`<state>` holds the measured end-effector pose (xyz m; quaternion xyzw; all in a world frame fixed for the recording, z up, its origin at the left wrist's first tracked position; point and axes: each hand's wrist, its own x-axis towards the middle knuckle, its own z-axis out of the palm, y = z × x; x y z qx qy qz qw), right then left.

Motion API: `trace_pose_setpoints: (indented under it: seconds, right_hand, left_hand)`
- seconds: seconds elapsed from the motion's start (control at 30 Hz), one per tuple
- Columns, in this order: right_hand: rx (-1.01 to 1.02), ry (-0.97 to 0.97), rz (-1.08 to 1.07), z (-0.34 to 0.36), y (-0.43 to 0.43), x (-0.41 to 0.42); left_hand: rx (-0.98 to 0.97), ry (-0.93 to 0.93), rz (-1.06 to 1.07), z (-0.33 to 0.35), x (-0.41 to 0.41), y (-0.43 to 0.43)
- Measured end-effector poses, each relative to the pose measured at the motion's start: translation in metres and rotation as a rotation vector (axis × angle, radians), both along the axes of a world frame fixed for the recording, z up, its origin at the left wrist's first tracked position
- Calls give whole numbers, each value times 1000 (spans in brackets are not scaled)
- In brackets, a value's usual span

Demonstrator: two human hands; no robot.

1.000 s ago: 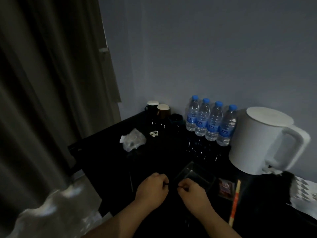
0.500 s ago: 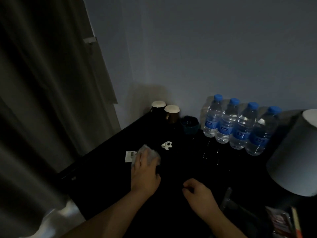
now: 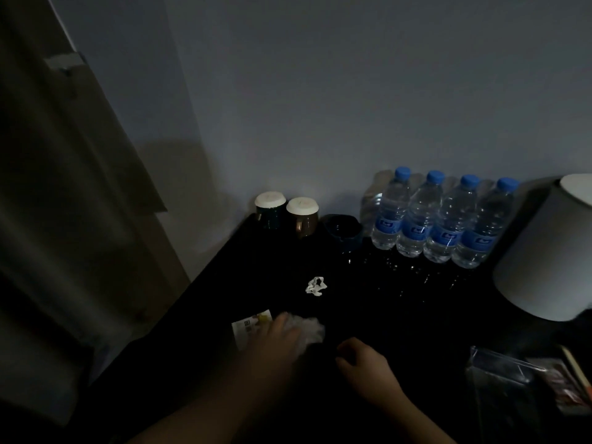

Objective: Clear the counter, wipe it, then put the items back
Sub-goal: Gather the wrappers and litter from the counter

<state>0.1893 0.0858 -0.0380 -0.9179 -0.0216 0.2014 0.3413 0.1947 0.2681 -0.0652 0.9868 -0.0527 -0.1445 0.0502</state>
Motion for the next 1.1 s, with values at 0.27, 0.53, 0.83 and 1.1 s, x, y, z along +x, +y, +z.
trace_pose_setpoints:
  seconds: [0.27, 0.53, 0.83, 1.1]
  right_hand:
    - [27, -66, -60, 0, 10, 5]
    - [2, -374, 90, 13, 11, 18]
    - [-210, -172, 75, 6, -6, 29]
    - [-152, -159, -65, -14, -22, 35]
  left_hand:
    - [-217, -40, 33, 7, 22, -7]
    - [-641, 94, 182, 33, 46, -30]
    - [-1041, 321, 259, 37, 51, -40]
    - [-870, 206, 235, 17, 58, -38]
